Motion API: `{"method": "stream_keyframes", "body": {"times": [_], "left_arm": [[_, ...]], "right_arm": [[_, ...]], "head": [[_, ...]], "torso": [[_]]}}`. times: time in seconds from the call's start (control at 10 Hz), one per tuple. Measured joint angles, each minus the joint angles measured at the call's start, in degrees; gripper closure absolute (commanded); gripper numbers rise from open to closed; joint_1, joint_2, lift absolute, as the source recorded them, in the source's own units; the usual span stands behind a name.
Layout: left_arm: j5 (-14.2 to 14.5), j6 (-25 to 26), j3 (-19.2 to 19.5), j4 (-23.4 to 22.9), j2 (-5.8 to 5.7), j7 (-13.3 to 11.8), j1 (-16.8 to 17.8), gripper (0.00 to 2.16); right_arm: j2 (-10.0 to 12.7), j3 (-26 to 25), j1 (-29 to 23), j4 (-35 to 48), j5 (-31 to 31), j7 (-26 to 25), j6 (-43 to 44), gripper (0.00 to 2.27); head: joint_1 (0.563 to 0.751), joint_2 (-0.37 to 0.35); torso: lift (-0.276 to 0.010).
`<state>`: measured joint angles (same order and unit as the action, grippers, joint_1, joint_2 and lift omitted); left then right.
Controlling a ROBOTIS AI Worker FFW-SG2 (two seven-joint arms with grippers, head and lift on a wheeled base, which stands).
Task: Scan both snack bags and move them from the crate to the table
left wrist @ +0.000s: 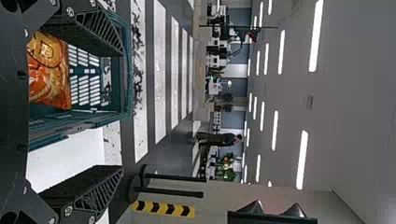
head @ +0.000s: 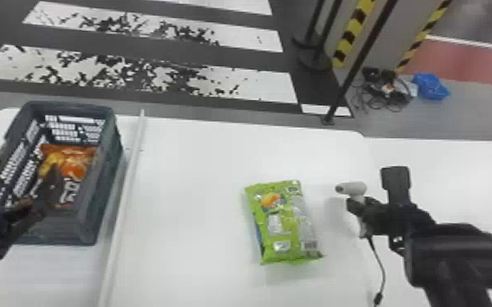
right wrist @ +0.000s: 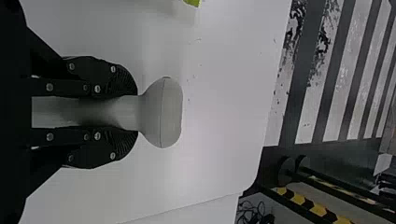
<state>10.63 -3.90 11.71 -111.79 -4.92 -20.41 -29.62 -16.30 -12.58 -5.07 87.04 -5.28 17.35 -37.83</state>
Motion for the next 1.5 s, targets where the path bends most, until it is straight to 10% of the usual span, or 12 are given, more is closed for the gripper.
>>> {"method": "stream_keyframes", "body": {"times": [0.3, 0.7, 1.1, 1.5], "left_arm": [[0.00, 0.00, -0.02, 0.00, 0.00, -0.04, 0.00, 0.15], [0.00, 0.00, -0.03, 0.00, -0.08, -0.05, 0.01, 0.15], [0.00, 0.00, -0.02, -0.05, -0.09, -0.07, 0.00, 0.15], [0.00, 0.00, -0.02, 0.11, 0.08, -0.07, 0.03, 0.15]], "right_arm": [[-0.80, 1.84, 2.49, -5.16, -0.30, -0.44, 1.63, 2.15], [-0.75, 2.51, 2.27, -5.77, 0.54, -1.27, 2.73, 0.02], [-0.51, 0.09, -2.30, 0.63, 4.29, -1.26, 2.08, 0.08], [0.57, -6.50, -8.75, 13.49, 15.05, 13.19, -11.64, 0.12]], "head": [[0.695, -0.207], [0.695, -0.200], [0.695, -0.201], [0.695, -0.135]], "torso": [[-0.035], [-0.035], [-0.035], [-0.035]]}}
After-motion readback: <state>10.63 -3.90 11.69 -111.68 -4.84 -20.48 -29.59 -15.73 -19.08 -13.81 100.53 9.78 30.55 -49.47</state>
